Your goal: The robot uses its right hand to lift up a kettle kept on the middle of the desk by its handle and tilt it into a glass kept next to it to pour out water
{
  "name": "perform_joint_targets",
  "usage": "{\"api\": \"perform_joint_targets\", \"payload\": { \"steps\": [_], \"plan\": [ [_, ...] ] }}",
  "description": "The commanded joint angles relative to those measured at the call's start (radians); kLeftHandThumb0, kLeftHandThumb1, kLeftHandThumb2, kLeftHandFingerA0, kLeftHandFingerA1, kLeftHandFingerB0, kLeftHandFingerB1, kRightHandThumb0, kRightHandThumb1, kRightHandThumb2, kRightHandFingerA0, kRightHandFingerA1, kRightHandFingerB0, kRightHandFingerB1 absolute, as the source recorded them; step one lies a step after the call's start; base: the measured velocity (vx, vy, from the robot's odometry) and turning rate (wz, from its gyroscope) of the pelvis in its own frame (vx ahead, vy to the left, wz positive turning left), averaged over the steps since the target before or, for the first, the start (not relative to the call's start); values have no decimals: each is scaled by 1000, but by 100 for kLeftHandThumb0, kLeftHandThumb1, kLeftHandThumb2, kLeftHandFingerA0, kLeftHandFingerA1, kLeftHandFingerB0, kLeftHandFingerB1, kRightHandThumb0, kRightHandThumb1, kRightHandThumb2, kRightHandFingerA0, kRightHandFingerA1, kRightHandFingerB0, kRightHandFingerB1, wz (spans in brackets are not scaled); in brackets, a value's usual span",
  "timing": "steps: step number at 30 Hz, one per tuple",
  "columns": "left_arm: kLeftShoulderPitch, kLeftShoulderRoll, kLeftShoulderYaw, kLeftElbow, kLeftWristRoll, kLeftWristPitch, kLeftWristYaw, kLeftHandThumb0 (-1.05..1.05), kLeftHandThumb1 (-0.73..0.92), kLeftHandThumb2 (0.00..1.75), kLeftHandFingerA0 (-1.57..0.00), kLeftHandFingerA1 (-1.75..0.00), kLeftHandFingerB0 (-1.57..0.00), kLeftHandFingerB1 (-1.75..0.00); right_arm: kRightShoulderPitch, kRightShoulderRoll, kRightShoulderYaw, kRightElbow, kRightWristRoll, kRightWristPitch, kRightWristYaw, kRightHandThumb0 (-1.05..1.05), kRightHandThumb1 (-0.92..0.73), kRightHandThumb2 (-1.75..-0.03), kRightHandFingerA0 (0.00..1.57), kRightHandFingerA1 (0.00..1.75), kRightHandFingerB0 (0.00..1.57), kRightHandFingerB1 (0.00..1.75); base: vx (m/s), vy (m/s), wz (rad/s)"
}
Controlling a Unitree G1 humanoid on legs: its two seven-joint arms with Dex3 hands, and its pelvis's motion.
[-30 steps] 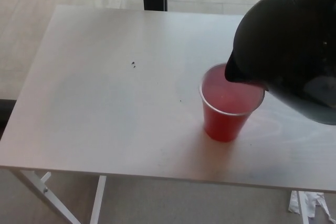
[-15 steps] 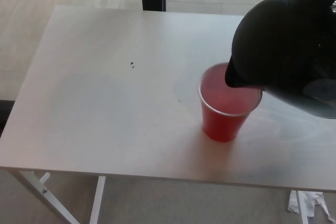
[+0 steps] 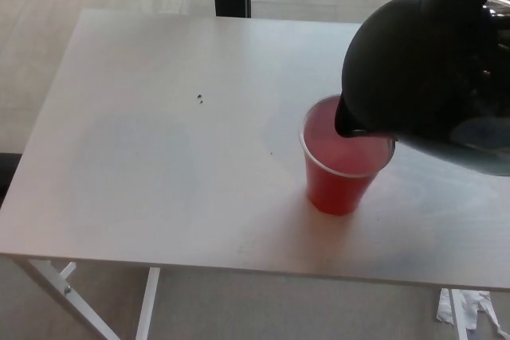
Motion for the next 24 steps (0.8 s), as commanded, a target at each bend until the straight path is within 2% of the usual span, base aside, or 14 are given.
{"api": "perform_joint_targets", "payload": {
  "steps": [1, 2, 3, 4, 7, 10, 14, 16, 17, 18, 19, 21, 22, 24],
  "plan": [
    [-7, 23, 1, 2, 1, 21, 1, -80, 92, 71, -55, -50, -40, -40, -27, 15, 46, -38, -29, 30, 50, -29, -64, -72, 90, 175, 72, 126, 0, 0, 0],
    [-5, 23, 2, 1, 0, 16, -3, -81, 92, 72, -55, -50, -40, -41, -23, 16, 48, -49, -31, 25, 50, -26, -62, -77, 90, 175, 78, 104, 0, 0, 0],
    [-4, 23, 2, 0, 0, 14, -5, -81, 92, 72, -55, -50, -40, -41, -21, 17, 48, -53, -33, 24, 50, -26, -62, -77, 90, 175, 78, 104, 0, 0, 0],
    [-3, 22, 3, 1, 0, 9, -5, -80, 92, 71, -56, -51, -40, -41, -22, 20, 49, -66, -34, 37, 56, -26, -59, -83, 89, 175, 79, 110, 0, 0, 0],
    [-2, 24, 3, -6, -2, 19, -8, -80, 92, 73, -55, -52, -39, -41, 1, 21, 47, -106, -25, 16, 70, -18, -50, -105, 93, 175, 67, 165, 0, 0, 0],
    [3, 22, 1, -6, 1, 16, -6, -81, 92, 72, -54, -51, -39, -41, 12, 22, 43, -116, -23, -3, 78, -18, -43, -114, 94, 175, 67, 171, 0, 0, 0],
    [0, 22, 6, -9, -4, 25, -5, -81, 92, 73, -55, -51, -38, -41, 29, 19, 39, -123, -25, -28, 80, -20, -45, -107, 91, 175, 73, 134, 0, 0, 0],
    [1, 22, 6, -9, -3, 23, -5, -81, 92, 73, -55, -51, -38, -41, 31, 19, 37, -126, -25, -28, 84, -20, -45, -107, 91, 175, 73, 134, 0, 0, 0],
    [4, 21, 7, -9, -3, 20, -3, -79, 92, 73, -57, -52, -39, -41, 20, 20, 51, -138, -38, 8, 96, -21, -45, -105, 90, 175, 76, 112, 0, 0, 0],
    [4, 21, 6, -7, -3, 20, -4, -80, 92, 73, -56, -52, -39, -41, 20, 16, 56, -143, -42, 9, 103, -21, -45, -103, 87, 175, 76, 108, 0, 0, 0],
    [4, 21, 7, -8, -4, 22, -4, -80, 92, 72, -55, -51, -39, -41, 21, 16, 57, -145, -43, 9, 106, -22, -41, -108, 89, 175, 69, 150, 0, 0, 0],
    [6, 20, 5, -9, -1, 22, -4, -80, 92, 75, -53, -50, -36, -40, 34, 17, 49, -153, -38, -5, 107, -22, -40, -112, 89, 175, 71, 153, 0, 0, 0],
    [6, 21, 3, -8, 2, 23, 0, -74, 76, 114, -50, -60, -33, -53, 45, 15, 46, -150, -41, -27, 98, -20, -44, -108, 90, 175, 73, 119, 0, 0, 0],
    [5, 21, 3, -7, 2, 22, 0, -75, 76, 114, -50, -60, -33, -53, 46, 14, 47, -149, -47, -29, 98, -21, -47, -104, 89, 175, 73, 106, 0, 0, 0]
  ]
}}
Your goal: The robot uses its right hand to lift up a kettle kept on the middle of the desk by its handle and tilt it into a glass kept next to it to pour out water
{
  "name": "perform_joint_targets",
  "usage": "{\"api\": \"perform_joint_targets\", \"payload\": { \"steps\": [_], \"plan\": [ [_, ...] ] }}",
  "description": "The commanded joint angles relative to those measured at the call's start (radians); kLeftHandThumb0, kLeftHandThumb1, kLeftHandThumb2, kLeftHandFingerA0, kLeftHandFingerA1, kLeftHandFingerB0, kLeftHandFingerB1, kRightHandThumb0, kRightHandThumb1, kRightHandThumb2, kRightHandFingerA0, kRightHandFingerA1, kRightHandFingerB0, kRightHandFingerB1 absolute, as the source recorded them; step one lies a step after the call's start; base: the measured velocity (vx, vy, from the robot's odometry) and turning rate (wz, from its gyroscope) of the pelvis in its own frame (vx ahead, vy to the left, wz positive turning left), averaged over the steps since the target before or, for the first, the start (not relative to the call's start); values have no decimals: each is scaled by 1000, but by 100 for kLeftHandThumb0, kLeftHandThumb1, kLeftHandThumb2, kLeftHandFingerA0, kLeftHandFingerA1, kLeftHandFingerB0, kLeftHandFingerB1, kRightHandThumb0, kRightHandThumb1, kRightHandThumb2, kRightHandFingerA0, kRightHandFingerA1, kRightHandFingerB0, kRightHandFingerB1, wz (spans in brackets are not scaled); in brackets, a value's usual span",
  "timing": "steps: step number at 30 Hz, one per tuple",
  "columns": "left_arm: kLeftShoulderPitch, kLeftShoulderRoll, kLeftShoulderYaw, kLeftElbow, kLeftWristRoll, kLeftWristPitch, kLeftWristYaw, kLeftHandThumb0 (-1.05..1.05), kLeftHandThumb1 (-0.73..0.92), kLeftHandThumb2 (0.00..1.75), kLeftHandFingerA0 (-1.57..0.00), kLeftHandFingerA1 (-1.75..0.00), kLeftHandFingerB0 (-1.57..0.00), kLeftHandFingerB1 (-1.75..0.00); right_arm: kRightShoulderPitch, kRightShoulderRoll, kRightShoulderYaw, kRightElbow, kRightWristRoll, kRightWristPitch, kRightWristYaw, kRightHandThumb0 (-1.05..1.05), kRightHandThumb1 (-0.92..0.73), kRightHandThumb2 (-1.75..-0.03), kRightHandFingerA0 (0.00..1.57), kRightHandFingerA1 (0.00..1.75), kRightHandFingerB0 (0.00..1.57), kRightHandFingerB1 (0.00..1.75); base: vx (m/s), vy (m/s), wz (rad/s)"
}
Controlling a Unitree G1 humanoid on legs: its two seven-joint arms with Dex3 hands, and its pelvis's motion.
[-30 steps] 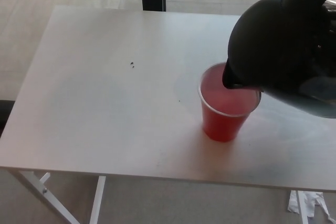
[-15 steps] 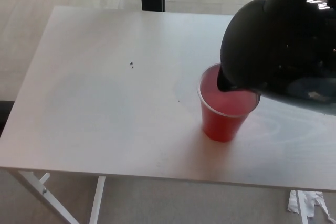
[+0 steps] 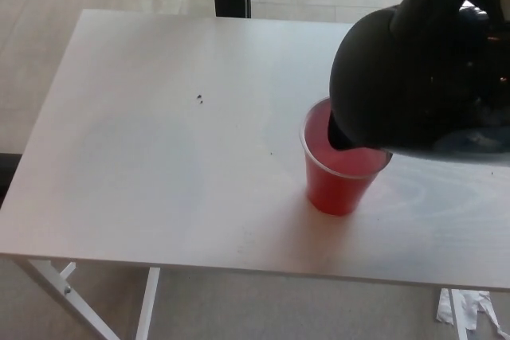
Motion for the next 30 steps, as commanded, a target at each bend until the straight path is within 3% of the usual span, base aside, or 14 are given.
{"api": "perform_joint_targets", "payload": {
  "steps": [1, 4, 5, 6, 7, 9, 10, 12, 13, 14, 15, 17, 24, 30],
  "plan": [
    [4, 20, 6, 4, -5, 23, -2, -77, 77, 114, -53, -62, -35, -54, 35, 7, 6, -8, 13, -25, 38, -25, -45, -107, 119, 137, 86, 112, 0, 0, 0],
    [5, 20, 5, 9, -1, 21, -1, -77, 76, 114, -52, -60, -35, -53, 42, 13, -10, 3, 23, -35, 38, -25, -47, -104, 119, 137, 95, 121, 0, 0, 0],
    [6, 18, 6, 11, -2, 21, -1, -78, 76, 114, -53, -61, -35, -53, 42, 12, -11, 12, 22, -40, 38, -17, -54, -98, 91, 175, 70, 160, 0, 0, 0],
    [6, 17, 7, 11, -3, 20, -2, -76, 75, 114, -51, -61, -34, -53, 43, 13, -12, 18, 18, -36, 36, -18, -57, -96, 89, 175, 70, 161, 0, 0, 0],
    [7, 17, 6, 10, -2, 17, -3, -81, 92, 73, -55, -50, -38, -41, 46, 15, -16, 23, 14, -30, 28, -22, -47, -108, 116, 135, 92, 116, 0, 0, 0],
    [8, 17, 4, 9, 0, 15, -4, -81, 92, 73, -55, -50, -38, -41, 50, 17, -24, 26, 14, -37, 25, -22, -47, -108, 116, 135, 92, 116, 0, 0, 0],
    [11, 18, 2, 5, 2, 12, -9, -81, 92, 75, -52, -50, -37, -41, 46, 26, -39, 34, 27, -3, 35, -14, -48, -111, 86, 175, 67, 160, 0, 0, 0],
    [21, 14, 9, 4, -6, 13, -9, -81, 92, 72, -55, -51, -40, -42, 41, 20, -53, 69, 12, 38, 30, -19, -52, -101, 87, 175, 72, 145, 0, 0, 0],
    [20, 14, 9, 6, -5, 14, -8, -80, 92, 73, -55, -51, -40, -42, 38, 17, -58, 78, 11, 47, 32, -15, -58, -86, 85, 175, 61, 73, 0, 0, 0],
    [19, 15, 7, 10, -2, 16, -1, -81, 92, 76, -54, -50, -37, -40, 42, 8, -79, 99, 14, 37, 27, -20, -50, -94, 79, 175, 48, 126, 0, 0, 0],
    [19, 15, 7, 10, -2, 17, 1, -81, 92, 76, -54, -50, -37, -40, 45, 6, -85, 104, 15, 29, 23, -20, -50, -94, 79, 175, 48, 126, 0, 0, 0],
    [20, 14, 12, 8, -9, 21, -1, -81, 92, 73, -55, -50, -38, -41, 63, 28, -187, 131, 77, -8, -4, -16, -36, -119, 96, 175, 72, 175, 0, 0, 0],
    [34, 13, 13, 8, -5, 7, 0, -81, 92, 75, -54, -51, -37, -42, 77, 99, -412, 155, 152, 51, -55, -23, -37, -119, 102, 175, 76, 130, 0, 0, 0],
    [38, 9, 7, 15, 1, 6, 2, -81, 92, 75, -54, -50, -38, -41, 159, 197, -626, 200, 207, 76, -135, -17, -46, -107, 95, 175, 71, 163, 0, 0, 0]
  ]
}}
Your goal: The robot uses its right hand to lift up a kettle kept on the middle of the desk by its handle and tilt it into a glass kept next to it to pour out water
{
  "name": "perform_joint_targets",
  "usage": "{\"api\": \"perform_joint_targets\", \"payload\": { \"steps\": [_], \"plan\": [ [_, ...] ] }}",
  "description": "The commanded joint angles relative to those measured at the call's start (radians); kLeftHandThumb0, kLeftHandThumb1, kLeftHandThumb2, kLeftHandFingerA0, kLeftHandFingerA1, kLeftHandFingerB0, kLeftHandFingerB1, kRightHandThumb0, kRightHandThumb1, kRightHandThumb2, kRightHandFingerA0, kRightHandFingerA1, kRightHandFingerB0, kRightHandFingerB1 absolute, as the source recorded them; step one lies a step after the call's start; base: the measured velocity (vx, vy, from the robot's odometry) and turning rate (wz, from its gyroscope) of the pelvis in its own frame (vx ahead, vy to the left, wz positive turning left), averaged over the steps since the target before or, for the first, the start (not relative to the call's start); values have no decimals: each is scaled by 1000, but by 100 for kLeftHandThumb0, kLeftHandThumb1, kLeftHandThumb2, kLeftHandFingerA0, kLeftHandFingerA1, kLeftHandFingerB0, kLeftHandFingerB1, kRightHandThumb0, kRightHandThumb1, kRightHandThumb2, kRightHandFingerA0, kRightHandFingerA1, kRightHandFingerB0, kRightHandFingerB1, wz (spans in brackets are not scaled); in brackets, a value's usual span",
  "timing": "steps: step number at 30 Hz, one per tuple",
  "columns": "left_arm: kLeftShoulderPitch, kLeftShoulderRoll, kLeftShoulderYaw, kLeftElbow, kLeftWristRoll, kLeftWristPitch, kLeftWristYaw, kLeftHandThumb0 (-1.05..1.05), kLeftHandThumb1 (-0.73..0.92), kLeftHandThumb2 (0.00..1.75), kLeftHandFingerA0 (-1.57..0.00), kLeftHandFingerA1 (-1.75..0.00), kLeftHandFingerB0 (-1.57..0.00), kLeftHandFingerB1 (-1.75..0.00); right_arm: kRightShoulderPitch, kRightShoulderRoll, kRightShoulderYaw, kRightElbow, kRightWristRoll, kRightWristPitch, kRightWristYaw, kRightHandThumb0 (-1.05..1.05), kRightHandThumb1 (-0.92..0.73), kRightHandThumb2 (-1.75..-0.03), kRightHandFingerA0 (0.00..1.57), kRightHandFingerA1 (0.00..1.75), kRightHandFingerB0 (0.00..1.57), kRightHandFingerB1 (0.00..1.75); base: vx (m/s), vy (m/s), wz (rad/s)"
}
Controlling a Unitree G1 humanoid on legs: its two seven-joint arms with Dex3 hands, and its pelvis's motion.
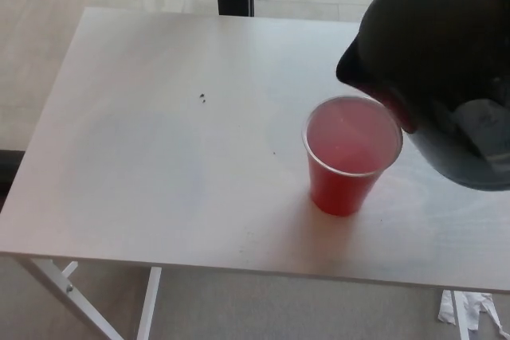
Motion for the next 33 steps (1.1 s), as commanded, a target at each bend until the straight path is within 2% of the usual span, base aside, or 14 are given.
{"api": "perform_joint_targets", "payload": {
  "steps": [1, 4, 6, 9, 10, 12, 13, 19, 20, 22, 23, 30, 31, 33],
  "plan": [
    [18, 4, 3, 8, -2, 6, 2, -81, 92, 74, -54, -50, -38, -41, 65, 67, -191, 44, 81, 46, -126, -21, -60, -80, 99, 175, 71, 166, 0, 0, 0],
    [20, 4, 14, 6, -13, 12, 6, -82, 92, 75, -55, -49, -37, -41, 91, 95, -254, 88, 98, 45, -151, -14, -61, -83, 98, 175, 72, 164, 0, 0, 0],
    [19, 3, 15, 8, -12, 11, 5, -76, 76, 115, -50, -60, -34, -53, 116, 105, -265, 96, 90, 37, -170, -15, -53, -105, 99, 175, 73, 163, 0, 0, 0],
    [18, 0, 12, 11, -8, 8, 3, -77, 76, 114, -51, -60, -34, -53, 163, 147, -305, 88, 107, -3, -207, -12, -45, -121, 100, 175, 81, 160, 0, 0, 0],
    [17, 0, 12, 13, -8, 9, 2, -82, 92, 75, -55, -50, -38, -40, 185, 171, -331, 92, 115, -10, -229, -10, -51, -106, 97, 175, 76, 165, 0, 0, 0],
    [18, -1, 13, 11, -10, 10, 0, -82, 92, 75, -55, -50, -38, -40, 187, 186, -348, 93, 120, 0, -243, -10, -51, -106, 97, 175, 76, 165, 0, 0, 0],
    [19, 0, 14, 6, -11, 13, 2, -79, 78, 115, -54, -61, -35, -53, 202, 215, -386, 95, 141, 1, -258, -9, -63, -91, 92, 175, 68, 165, 0, 0, 0],
    [21, -2, 21, 11, -12, 3, 6, -78, 76, 115, -53, -62, -37, -54, 282, 299, -435, 75, 154, -30, -344, -9, -64, -95, 91, 175, 66, 158, 0, 0, 0],
    [21, -1, 15, 13, -5, 2, 4, -82, 92, 75, -54, -50, -39, -41, 292, 350, -491, 71, 202, -39, -361, -9, -63, -100, 95, 175, 73, 157, 0, 0, 0],
    [23, -2, 19, 6, -10, 7, 2, -81, 92, 76, -54, -51, -37, -41, 317, 360, -494, 85, 222, -86, -347, -12, -61, -106, 93, 175, 66, 169, 0, 0, 0],
    [22, -3, 20, 12, -10, 6, 6, -80, 77, 115, -53, -61, -36, -54, 335, 379, -513, 95, 251, -99, -337, -14, -66, -100, 94, 175, 64, 172, 0, 0, 0],
    [27, -2, 19, 13, -8, 8, 3, -81, 77, 115, -52, -62, -35, -53, 408, 391, -497, 154, 296, -168, -336, -14, -52, -123, 92, 175, 76, 163, 0, 0, 0],
    [24, -1, 17, 16, -6, 16, 12, -82, 92, 74, -54, -48, -39, -40, 429, 382, -488, 168, 305, -200, -317, -12, -53, -123, 91, 175, 76, 159, 0, 0, 0],
    [27, -4, 21, 14, -11, 14, 13, -80, 92, 74, -57, -50, -39, -41, 464, 345, -463, 163, 326, -208, -272, -8, -59, -109, 90, 175, 81, 136, 0, 0, 0]
  ]
}}
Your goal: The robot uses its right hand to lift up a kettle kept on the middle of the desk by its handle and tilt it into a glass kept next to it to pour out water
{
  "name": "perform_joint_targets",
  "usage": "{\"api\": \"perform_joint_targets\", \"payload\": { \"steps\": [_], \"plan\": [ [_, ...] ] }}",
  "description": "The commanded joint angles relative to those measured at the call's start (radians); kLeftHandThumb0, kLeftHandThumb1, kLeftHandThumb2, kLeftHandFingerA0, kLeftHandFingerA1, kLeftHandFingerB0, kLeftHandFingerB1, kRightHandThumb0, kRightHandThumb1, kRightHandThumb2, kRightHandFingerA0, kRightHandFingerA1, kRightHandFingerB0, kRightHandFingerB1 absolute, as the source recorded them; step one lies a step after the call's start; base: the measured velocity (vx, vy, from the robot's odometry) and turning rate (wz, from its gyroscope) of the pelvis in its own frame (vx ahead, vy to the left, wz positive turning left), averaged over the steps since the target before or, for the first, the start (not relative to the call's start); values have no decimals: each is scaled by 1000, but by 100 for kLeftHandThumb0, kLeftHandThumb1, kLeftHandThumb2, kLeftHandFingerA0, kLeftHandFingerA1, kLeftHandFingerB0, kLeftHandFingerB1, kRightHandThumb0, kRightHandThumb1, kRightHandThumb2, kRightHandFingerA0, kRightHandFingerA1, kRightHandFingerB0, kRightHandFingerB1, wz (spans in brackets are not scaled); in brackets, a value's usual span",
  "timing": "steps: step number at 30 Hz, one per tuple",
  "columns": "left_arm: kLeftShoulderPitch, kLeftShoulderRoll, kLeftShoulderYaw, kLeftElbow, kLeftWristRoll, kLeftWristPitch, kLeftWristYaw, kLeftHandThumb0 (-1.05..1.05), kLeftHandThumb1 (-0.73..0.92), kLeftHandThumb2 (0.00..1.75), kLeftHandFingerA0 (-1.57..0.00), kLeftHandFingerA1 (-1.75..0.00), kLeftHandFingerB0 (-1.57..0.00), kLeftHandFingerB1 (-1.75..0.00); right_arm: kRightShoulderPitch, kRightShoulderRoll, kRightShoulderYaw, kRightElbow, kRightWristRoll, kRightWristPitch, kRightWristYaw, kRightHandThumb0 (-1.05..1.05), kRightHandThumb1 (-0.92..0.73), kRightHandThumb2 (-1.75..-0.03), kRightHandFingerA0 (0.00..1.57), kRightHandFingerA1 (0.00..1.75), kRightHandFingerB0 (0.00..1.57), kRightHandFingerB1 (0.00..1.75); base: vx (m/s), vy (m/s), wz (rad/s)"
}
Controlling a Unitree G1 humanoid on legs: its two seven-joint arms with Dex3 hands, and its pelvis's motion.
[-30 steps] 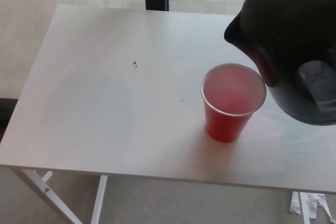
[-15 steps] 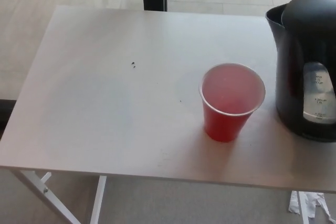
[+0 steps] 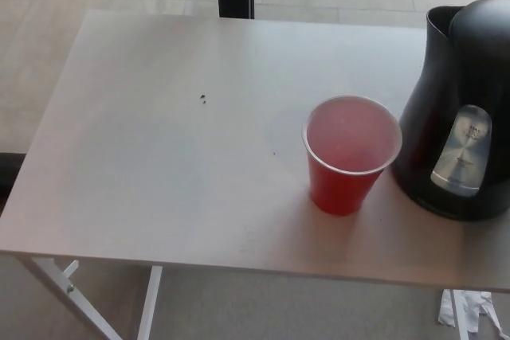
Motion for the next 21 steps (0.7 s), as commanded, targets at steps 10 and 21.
{"api": "perform_joint_targets", "payload": {
  "steps": [10, 21],
  "plan": [
    [19, 6, 11, 14, -8, 2, 7, -82, 92, 75, -61, -52, -40, -42, 168, -233, 114, 75, 209, -196, 346, -80, -48, -79, 0, 2, 0, 0, 0, 0, 0],
    [36, 9, 2, 9, -1, -2, 2, -81, 92, 78, -52, -51, -36, -42, 195, -335, 139, 53, 241, -183, 360, -100, -59, -93, 0, 30, 0, 0, 0, 0, 0]
  ]
}}
